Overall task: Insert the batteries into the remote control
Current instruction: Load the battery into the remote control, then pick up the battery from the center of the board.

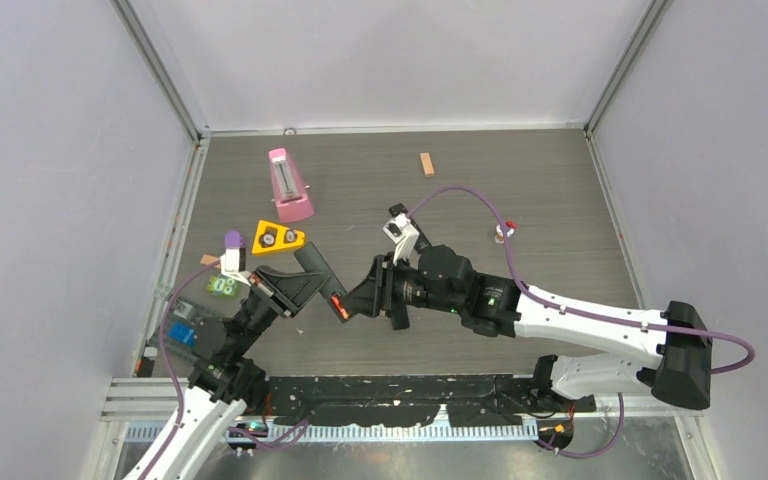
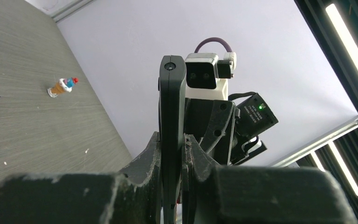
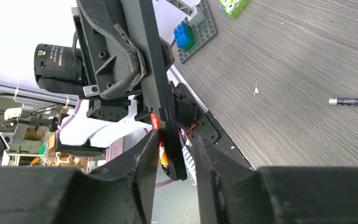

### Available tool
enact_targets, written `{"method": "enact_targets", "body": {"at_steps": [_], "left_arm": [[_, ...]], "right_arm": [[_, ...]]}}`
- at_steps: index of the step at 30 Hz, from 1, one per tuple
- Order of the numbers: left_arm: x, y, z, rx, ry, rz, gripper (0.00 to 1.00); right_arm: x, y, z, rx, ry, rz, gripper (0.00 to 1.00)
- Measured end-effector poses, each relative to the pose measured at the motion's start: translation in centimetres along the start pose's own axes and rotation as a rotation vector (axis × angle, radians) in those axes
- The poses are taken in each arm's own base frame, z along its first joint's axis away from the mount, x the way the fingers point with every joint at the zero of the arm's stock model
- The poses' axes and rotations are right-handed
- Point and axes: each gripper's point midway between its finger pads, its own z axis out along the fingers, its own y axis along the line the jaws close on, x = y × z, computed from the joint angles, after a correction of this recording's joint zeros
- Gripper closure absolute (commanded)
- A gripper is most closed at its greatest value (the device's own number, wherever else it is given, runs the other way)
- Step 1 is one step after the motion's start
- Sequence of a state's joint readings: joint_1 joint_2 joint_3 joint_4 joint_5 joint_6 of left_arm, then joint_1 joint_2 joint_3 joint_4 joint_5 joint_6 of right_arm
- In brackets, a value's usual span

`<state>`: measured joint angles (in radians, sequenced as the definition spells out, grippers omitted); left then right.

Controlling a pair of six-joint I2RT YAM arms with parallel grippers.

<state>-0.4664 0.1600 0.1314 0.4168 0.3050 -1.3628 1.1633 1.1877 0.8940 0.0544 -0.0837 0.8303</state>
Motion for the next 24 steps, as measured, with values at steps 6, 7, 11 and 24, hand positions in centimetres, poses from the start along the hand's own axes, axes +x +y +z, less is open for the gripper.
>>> {"method": "enact_targets", "body": {"at_steps": [6,7,11,24], "left_arm": [[-0.2,0.3,-0.3,-0.013,-0.020,0.037,1.00],[-0.3,0.6,-0.4,-0.023,-0.024,0.050,1.00],[-0.4,2.4,-0.8,-0.109,-0.035,0.099,1.00],[-4.8,7.7,-6.1,-0.635,-0.189,0.287,1.00]], "right_arm": [[0.2,-1.0,-0.1,0.050,0.002,0.007,0.37],[0.2,-1.1,-0.2,0.055,0.001,0.007,0.36],[0.0,-1.3,-1.0,0.077,-0.011,-0.003,0.35],[1.1,-7.9,1.4,0.397,0.022,-0.002,0.36]]}}
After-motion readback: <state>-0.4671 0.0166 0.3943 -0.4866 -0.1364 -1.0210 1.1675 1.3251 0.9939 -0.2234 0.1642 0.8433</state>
